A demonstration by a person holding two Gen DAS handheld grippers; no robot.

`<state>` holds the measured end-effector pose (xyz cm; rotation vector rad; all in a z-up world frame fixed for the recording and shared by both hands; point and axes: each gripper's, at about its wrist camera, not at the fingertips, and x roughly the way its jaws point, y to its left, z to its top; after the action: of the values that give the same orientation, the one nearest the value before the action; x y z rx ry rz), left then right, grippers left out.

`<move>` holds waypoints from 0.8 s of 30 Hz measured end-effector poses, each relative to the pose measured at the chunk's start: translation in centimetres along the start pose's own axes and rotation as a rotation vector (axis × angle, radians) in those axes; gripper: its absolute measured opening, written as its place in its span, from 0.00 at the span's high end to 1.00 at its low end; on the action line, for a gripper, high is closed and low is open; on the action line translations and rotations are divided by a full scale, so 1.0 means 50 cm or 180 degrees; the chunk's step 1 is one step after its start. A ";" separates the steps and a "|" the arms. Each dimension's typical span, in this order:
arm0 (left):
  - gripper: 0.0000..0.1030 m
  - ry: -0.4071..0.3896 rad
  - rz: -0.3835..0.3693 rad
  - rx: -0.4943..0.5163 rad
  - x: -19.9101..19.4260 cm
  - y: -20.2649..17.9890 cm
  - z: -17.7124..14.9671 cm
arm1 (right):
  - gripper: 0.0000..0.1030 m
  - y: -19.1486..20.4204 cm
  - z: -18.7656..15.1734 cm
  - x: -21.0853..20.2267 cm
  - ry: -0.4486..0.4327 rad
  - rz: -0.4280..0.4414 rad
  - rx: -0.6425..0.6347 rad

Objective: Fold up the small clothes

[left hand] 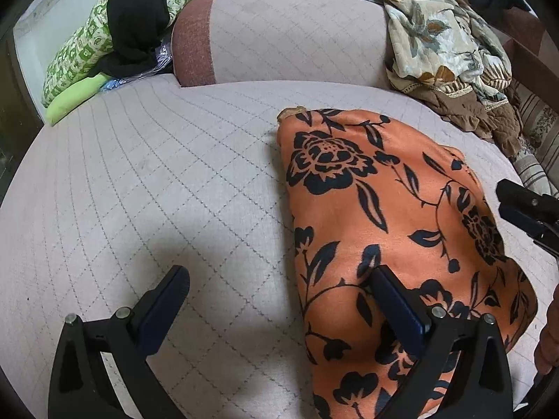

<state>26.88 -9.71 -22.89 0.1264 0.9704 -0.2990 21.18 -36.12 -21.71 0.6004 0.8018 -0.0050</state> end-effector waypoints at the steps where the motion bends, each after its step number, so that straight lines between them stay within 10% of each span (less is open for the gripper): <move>1: 0.00 -0.0018 -0.0049 -0.0031 -0.005 0.001 0.001 | 0.40 -0.004 0.003 -0.010 -0.0042 -0.0021 -0.0031; 24: 0.00 -0.0051 -0.0102 -0.0006 -0.006 -0.010 0.005 | 0.39 -0.105 -0.003 -0.024 0.0164 -0.0163 0.0124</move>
<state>26.76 -10.19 -22.49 0.1065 0.9574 -0.3282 19.04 -40.68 -23.64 0.6186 0.8684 -0.0521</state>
